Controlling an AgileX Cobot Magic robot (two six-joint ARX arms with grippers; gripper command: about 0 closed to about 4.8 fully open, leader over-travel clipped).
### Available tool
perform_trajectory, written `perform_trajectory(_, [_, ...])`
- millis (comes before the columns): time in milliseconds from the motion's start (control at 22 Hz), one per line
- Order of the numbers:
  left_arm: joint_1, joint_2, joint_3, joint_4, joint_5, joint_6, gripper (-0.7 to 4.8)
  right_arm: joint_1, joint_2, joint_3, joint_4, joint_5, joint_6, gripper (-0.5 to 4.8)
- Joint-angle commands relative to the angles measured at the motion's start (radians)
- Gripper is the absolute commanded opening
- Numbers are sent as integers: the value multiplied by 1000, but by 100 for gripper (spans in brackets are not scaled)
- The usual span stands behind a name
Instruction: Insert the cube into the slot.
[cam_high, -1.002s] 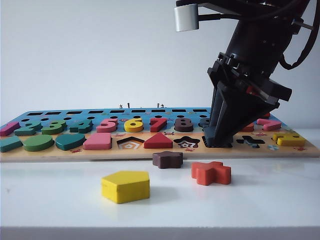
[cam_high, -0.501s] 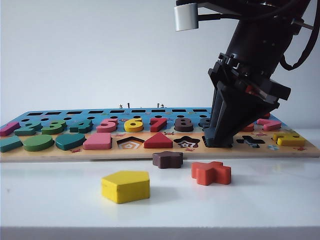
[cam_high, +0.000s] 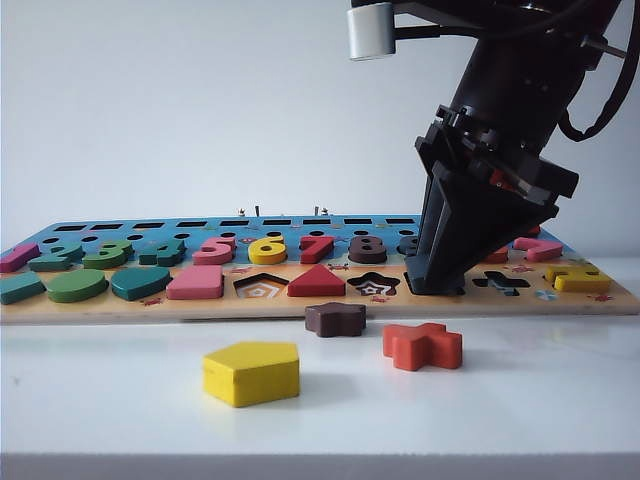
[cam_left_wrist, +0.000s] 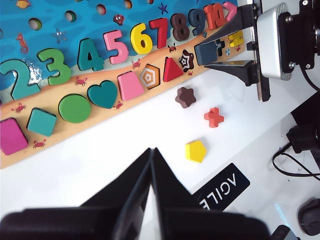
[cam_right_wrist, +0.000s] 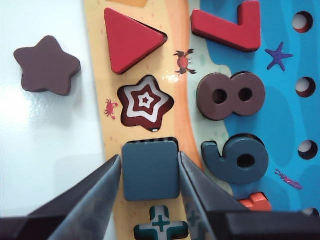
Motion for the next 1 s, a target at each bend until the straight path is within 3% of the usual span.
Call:
perform_trajectory(46, [1,-1,4,14,2,4,17,2,-4,3,10,-8,6,246])
perform_trajectory(455, [1,-1,4,14,2,4,17,2,-6,4,32,-7,9,253])
perform_trajectory(1002, [1,-1,4,14,2,4,17,2,-90,4,49,-18,126,252])
